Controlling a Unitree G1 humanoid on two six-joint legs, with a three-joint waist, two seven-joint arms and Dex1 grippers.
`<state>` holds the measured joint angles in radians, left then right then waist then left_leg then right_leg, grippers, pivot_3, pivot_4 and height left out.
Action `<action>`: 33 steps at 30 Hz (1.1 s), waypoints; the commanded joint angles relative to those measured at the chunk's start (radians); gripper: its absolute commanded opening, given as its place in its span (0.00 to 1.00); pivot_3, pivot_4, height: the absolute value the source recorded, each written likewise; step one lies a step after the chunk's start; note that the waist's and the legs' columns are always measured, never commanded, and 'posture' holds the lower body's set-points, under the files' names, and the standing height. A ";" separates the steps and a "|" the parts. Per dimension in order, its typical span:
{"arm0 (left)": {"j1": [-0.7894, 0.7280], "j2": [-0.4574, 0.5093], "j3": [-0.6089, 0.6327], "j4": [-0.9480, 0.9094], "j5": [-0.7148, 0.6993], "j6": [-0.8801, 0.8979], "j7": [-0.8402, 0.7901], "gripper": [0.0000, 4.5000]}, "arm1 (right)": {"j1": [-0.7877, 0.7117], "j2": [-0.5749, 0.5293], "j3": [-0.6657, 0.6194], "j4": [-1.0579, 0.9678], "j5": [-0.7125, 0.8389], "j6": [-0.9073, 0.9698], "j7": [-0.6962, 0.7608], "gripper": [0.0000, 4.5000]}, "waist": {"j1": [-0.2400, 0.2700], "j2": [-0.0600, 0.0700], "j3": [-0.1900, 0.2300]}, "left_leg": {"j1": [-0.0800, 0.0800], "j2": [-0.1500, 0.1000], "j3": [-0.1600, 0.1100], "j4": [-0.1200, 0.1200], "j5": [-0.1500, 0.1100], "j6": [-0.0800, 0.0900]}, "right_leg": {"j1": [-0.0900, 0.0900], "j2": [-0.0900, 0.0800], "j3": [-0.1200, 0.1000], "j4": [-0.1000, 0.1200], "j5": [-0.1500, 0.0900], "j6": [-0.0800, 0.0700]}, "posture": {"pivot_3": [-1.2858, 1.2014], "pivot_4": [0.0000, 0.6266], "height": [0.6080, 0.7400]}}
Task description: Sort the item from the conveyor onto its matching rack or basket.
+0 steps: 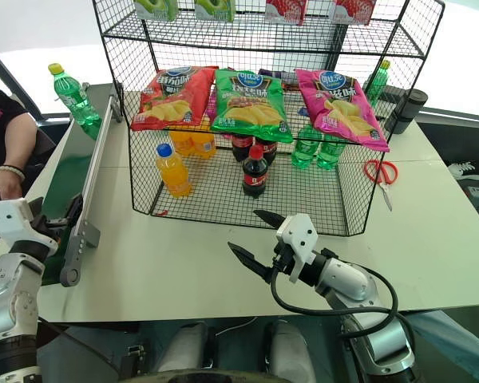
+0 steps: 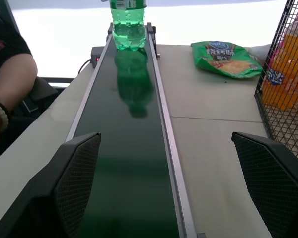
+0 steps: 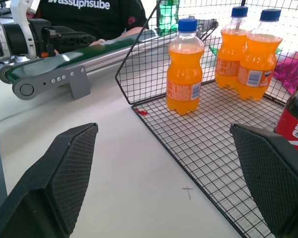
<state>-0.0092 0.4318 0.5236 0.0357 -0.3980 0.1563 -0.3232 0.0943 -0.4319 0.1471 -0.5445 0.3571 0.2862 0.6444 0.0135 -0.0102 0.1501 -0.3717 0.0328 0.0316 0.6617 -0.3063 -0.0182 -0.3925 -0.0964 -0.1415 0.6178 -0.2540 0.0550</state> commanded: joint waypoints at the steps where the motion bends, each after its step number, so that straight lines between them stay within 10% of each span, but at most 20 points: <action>1: -0.006 0.006 0.017 -0.010 0.009 -0.040 0.011 1.00 | -0.014 0.005 0.000 -0.016 0.010 -0.006 0.002 0.99 | 0.000 0.000 0.000 | 0.000 0.000 0.000 0.000 0.000 0.000 | 0.000 0.000 0.000 0.000 0.000 0.000 | 0.52 0.24 0.96; 33: -0.023 0.003 0.018 0.058 0.020 -0.111 0.043 1.00 | -0.049 0.005 -0.005 -0.034 0.029 0.044 -0.005 0.99 | 0.000 0.000 0.000 | 0.000 0.000 0.000 0.000 0.000 0.000 | -0.001 -0.001 0.000 0.000 0.000 0.000 | 0.52 0.24 0.96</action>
<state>-0.0252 0.4308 0.5240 0.1025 -0.3816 0.0701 -0.2877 0.0564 -0.4300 0.1528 -0.5448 0.3687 0.3357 0.6426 0.0136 -0.0101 0.1502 -0.3722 0.0329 0.0316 0.6616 -0.3064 -0.0182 -0.3930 -0.0970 -0.1416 0.6176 -0.2541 0.0550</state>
